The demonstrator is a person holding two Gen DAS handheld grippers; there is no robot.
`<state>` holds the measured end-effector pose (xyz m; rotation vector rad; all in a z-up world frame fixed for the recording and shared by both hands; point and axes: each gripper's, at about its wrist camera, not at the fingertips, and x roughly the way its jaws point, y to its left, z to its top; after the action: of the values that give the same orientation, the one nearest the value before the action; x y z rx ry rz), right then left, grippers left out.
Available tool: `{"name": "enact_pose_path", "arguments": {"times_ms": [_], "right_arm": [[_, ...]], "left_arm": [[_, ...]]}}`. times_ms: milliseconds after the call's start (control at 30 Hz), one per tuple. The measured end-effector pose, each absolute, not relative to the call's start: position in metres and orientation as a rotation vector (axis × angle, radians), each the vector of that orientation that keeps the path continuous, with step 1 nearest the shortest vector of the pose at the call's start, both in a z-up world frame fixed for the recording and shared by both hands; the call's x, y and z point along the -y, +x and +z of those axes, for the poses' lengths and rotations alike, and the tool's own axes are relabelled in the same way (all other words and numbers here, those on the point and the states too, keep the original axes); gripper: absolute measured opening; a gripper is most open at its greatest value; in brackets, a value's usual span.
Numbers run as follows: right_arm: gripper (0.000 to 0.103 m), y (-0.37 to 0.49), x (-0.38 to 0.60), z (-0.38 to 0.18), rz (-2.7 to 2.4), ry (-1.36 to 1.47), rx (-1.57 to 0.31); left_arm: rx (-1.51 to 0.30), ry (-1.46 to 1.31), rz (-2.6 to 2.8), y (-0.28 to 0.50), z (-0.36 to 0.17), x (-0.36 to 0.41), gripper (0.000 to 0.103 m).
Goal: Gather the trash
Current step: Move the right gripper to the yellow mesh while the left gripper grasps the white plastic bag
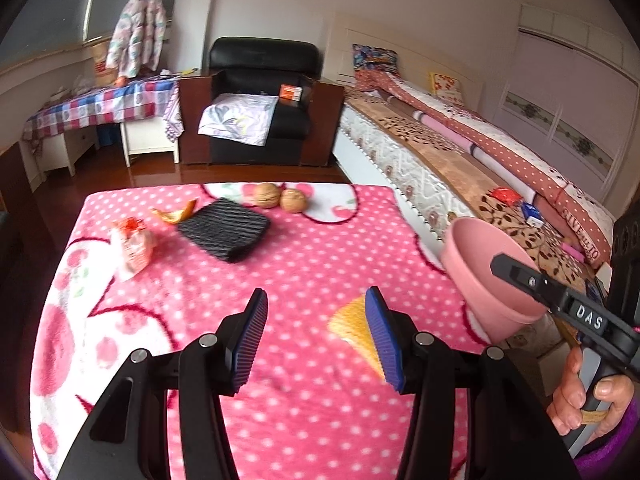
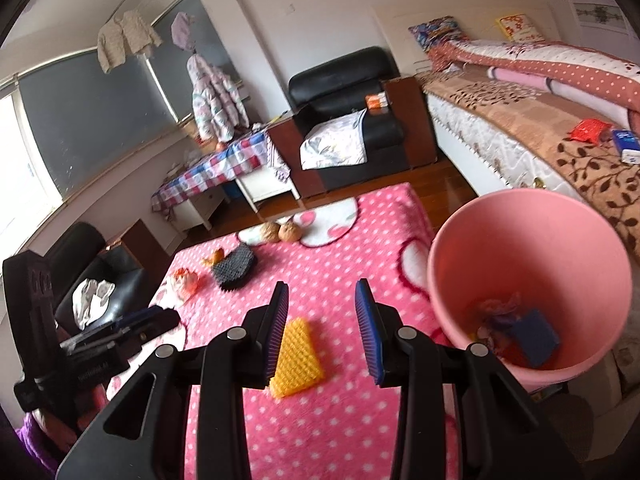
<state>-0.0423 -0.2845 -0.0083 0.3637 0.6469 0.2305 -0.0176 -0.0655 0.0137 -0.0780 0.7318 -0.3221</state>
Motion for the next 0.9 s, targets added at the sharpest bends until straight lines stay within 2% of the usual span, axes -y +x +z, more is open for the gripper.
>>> {"name": "enact_pose_path", "arguments": {"times_ms": [467,900], "right_arm": [[0.035,-0.031,0.247,-0.034,0.337,0.284,-0.754],[0.035,-0.018,0.232,-0.05,0.361,0.267,-0.831]], "left_arm": [[-0.726,-0.106,-0.123,0.006,-0.001,-0.009,0.05],[-0.808,-0.13,0.047,0.081,-0.035,-0.077,0.05]]}}
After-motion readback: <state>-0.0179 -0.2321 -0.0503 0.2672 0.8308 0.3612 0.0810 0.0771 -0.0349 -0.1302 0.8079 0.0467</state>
